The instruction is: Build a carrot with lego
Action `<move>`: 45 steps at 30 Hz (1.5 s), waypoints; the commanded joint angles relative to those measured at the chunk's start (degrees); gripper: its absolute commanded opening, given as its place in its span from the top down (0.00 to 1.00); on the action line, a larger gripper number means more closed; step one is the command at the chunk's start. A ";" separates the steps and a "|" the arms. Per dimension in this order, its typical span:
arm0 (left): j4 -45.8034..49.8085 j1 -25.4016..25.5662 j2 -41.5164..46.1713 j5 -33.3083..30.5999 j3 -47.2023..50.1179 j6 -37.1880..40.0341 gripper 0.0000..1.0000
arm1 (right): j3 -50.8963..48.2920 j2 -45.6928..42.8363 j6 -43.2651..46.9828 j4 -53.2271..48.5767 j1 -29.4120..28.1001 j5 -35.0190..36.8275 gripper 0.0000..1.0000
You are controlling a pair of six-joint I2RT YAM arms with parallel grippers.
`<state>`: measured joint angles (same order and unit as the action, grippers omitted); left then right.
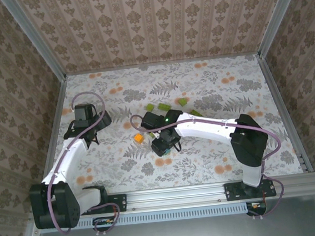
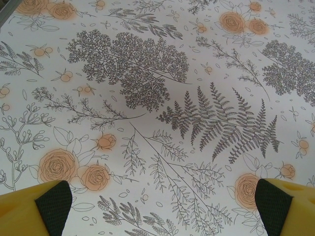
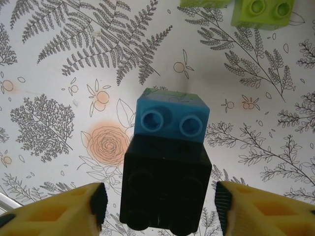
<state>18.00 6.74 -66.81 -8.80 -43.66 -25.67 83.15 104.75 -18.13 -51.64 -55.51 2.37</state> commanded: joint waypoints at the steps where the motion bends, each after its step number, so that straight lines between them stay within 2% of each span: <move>1: 0.83 0.46 -0.17 -0.42 -1.91 1.28 0.01 | 2.31 -3.44 -0.17 -2.28 0.13 -0.14 0.31; 5: 0.87 0.46 -0.17 -0.52 -1.84 1.26 0.01 | 4.04 -5.94 0.25 -3.46 1.02 1.96 0.28; 9: 0.90 0.51 0.05 -0.59 -1.75 1.24 0.01 | 4.96 -7.81 0.90 -3.74 4.63 3.00 0.27; 16: 1.23 0.54 0.80 -0.78 -1.52 1.37 0.01 | 5.22 -6.80 4.25 -3.27 16.44 5.45 0.26; 21: 1.06 0.52 0.89 -0.50 -1.36 1.26 0.01 | 3.86 -0.52 16.73 1.46 25.29 4.26 0.26; 25: 1.20 0.53 1.04 -0.24 -1.57 1.25 0.01 | 3.79 3.60 21.25 4.24 31.52 0.47 0.27; 30: 0.93 0.59 0.82 -0.52 -1.60 1.29 0.01 | 2.84 6.93 26.58 4.35 34.56 -1.71 0.26; 36: 0.69 0.71 0.23 -0.56 -1.70 1.28 0.02 | 2.08 8.66 27.56 4.99 36.29 -4.58 0.26; 45: 1.16 0.71 1.33 -1.31 -1.37 1.41 0.02 | 3.60 12.67 28.00 4.35 36.99 -3.05 0.27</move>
<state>18.02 7.16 -66.76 -9.02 -43.68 -25.43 85.67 115.85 8.67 -46.61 -19.03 -0.36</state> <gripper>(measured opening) 0.986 0.736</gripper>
